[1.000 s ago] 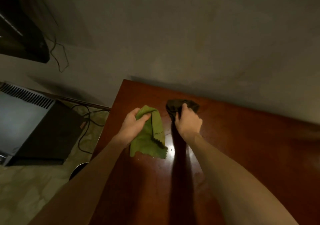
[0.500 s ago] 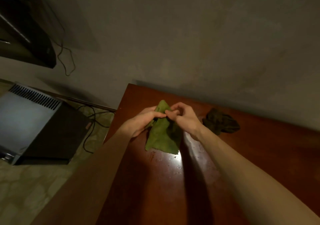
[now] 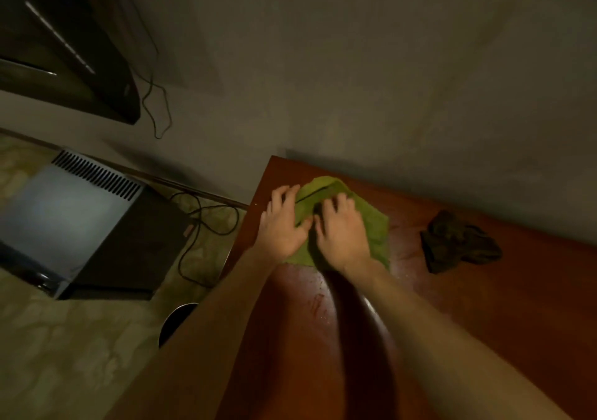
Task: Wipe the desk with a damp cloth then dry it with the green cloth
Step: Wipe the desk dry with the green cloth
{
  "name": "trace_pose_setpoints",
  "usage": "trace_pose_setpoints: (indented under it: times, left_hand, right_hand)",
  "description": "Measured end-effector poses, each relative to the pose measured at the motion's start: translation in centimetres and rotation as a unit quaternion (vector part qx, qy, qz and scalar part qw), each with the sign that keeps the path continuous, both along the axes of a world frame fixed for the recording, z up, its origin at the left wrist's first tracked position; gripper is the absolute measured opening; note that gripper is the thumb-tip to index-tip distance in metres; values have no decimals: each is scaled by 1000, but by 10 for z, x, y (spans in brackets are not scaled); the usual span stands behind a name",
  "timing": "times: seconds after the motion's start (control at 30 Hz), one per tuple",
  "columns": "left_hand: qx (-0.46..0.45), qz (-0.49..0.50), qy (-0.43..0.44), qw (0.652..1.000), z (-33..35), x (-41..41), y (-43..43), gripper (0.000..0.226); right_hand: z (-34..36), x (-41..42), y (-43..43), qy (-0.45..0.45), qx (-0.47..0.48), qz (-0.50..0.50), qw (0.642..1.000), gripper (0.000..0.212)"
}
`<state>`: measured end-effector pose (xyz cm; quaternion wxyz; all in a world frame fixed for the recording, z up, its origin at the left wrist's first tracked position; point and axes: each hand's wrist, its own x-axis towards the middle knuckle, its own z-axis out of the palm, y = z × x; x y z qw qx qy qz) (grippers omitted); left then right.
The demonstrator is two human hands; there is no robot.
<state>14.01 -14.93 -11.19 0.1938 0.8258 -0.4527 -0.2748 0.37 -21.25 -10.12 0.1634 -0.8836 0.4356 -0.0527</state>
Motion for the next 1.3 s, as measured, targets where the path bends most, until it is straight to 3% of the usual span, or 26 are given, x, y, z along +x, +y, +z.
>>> trace_pose_setpoints:
  times: [0.1, 0.23, 0.33, 0.43, 0.67, 0.77, 0.83, 0.93, 1.0, 1.2, 1.3]
  left_hand:
    - [-35, 7, -156, 987, -22, -17, 46, 61]
    - [-1, 32, -211, 977, -46, -27, 96, 64]
    - [10, 63, -202, 977, -52, -25, 98, 69]
    - [12, 75, -209, 975, -51, -25, 95, 72]
    - [0, 85, -150, 985, -49, -24, 99, 67]
    - [-3, 84, -151, 985, -50, -24, 98, 67]
    - [-6, 86, -152, 985, -49, -23, 97, 69]
    - [-21, 92, -152, 984, -50, -23, 96, 68]
    - [-30, 100, -135, 985, -49, -23, 97, 66]
    - [-60, 107, -96, 988, -50, -22, 101, 63]
    - [-59, 99, -108, 987, -51, -21, 101, 64]
  right_hand:
    - [-39, 10, 23, 64, 21, 9, 998, 58]
    - [-50, 29, 6, 53, -37, 63, 996, 57]
    - [-58, 53, -24, 48, -62, 156, 985, 72]
    - [-67, 70, -39, 75, -66, 173, 980, 68]
    - [-55, 10, 34, 101, -36, 99, 989, 62]
    - [-52, 31, 18, 22, 0, 33, 999, 47]
    - [-51, 63, -12, -19, 6, 0, 1000, 48]
    - [-60, 96, -38, 58, -36, 73, 995, 67]
    - [-64, 94, -36, 99, -58, 129, 985, 66]
    - [-60, 23, 26, 111, -75, 310, 941, 63]
    - [-59, 21, 26, 104, -67, 301, 945, 62]
